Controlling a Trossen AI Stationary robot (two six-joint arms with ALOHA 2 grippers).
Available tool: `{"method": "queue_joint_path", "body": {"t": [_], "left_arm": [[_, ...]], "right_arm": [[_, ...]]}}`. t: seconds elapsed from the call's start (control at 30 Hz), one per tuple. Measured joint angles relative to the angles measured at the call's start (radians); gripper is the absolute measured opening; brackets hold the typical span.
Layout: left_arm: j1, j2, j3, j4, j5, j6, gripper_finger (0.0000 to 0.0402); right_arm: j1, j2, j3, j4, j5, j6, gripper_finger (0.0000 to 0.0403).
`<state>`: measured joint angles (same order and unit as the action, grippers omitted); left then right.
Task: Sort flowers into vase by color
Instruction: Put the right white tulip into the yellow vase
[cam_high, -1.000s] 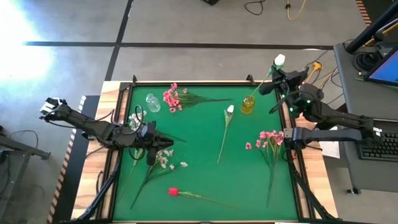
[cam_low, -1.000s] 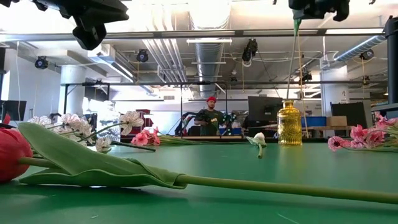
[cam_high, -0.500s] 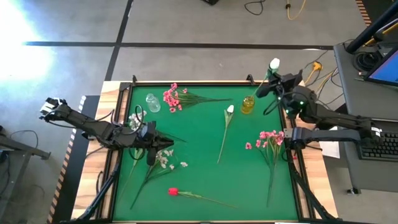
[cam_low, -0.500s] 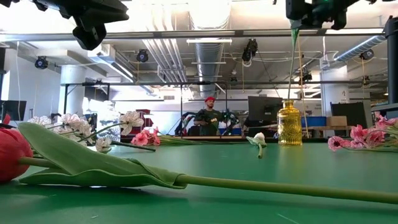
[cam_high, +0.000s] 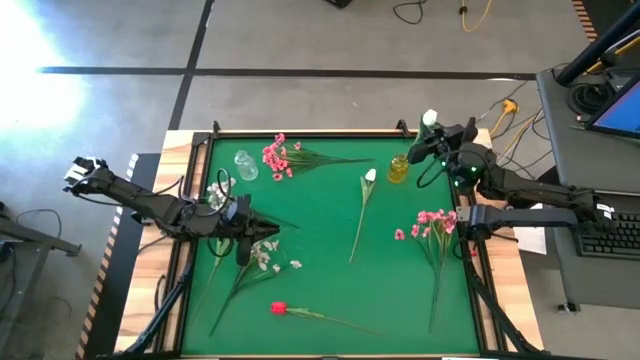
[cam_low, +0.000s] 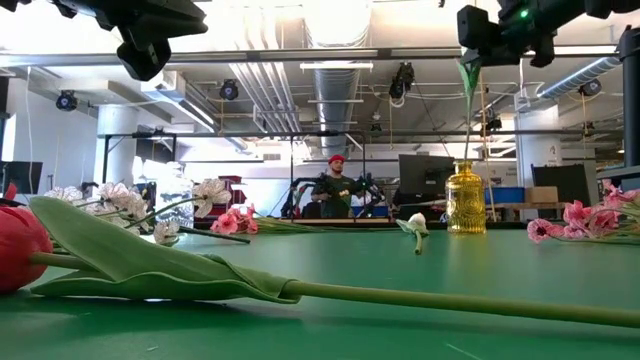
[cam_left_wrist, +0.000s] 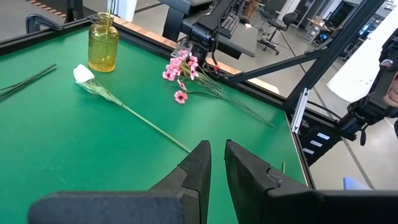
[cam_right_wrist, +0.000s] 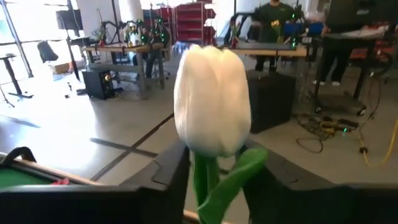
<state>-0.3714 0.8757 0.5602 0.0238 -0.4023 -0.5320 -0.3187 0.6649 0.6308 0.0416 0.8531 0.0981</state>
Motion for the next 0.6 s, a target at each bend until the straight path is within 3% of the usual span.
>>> {"method": "queue_joint_path", "body": {"t": [0.6], "left_arm": [[0.0, 0.0, 0.0, 0.002, -0.002, -0.006, 0.0036]], "right_arm": [[0.0, -0.01, 0.006, -0.344, -0.084, 0.266, 0.0325]]}}
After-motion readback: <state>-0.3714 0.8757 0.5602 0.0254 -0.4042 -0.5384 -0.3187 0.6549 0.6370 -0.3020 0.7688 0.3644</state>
